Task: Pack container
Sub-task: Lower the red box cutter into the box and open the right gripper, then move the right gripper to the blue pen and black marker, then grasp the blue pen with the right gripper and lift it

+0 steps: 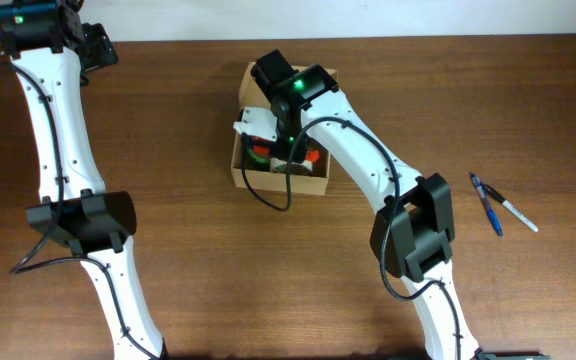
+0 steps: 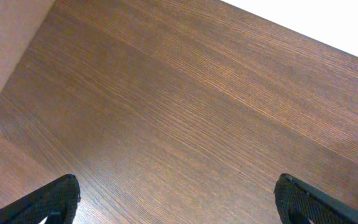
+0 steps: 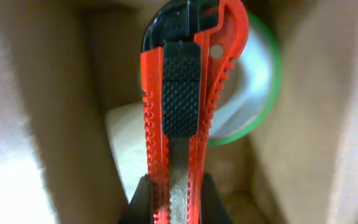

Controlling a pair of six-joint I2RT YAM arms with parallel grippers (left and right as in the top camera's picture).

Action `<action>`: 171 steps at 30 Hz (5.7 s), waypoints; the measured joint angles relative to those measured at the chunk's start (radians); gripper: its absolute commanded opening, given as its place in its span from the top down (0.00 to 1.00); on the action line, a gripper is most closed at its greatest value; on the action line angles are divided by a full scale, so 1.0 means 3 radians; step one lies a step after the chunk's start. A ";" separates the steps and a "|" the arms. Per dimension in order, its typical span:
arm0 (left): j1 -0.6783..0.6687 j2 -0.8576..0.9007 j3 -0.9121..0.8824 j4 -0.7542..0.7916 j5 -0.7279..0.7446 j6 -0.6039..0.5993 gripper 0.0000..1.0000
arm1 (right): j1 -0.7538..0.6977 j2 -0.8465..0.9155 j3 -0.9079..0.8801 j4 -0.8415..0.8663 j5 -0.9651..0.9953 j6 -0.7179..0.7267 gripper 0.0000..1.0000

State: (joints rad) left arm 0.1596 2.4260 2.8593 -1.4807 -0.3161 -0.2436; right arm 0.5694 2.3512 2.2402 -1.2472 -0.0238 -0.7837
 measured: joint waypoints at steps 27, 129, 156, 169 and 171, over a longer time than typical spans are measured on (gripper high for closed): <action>0.0000 0.0000 0.0000 0.0000 0.0000 0.0000 0.00 | -0.0201 0.0080 -0.0070 0.0292 0.0102 0.0332 0.86; 0.0000 0.0000 0.0000 0.0000 0.0009 0.0000 0.00 | -0.3109 -0.1787 -0.2522 0.0532 0.0106 0.0825 0.44; 0.0000 0.0000 0.0000 0.0000 0.0010 0.0000 0.00 | -0.3320 -0.0960 -0.2560 0.0292 -0.0014 0.0676 0.48; 0.0000 0.0000 0.0000 0.0000 0.0010 0.0000 0.00 | -0.3320 -0.0790 -0.2562 0.0603 0.0277 0.0975 0.96; 0.0000 0.0000 0.0000 0.0000 0.0010 0.0000 0.00 | -0.3320 -0.0790 -0.2562 0.0604 0.0289 0.1011 0.96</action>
State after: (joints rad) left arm 0.1596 2.4260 2.8593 -1.4807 -0.3130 -0.2436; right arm -0.4267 2.1143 1.4715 -1.0660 0.0628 -0.4805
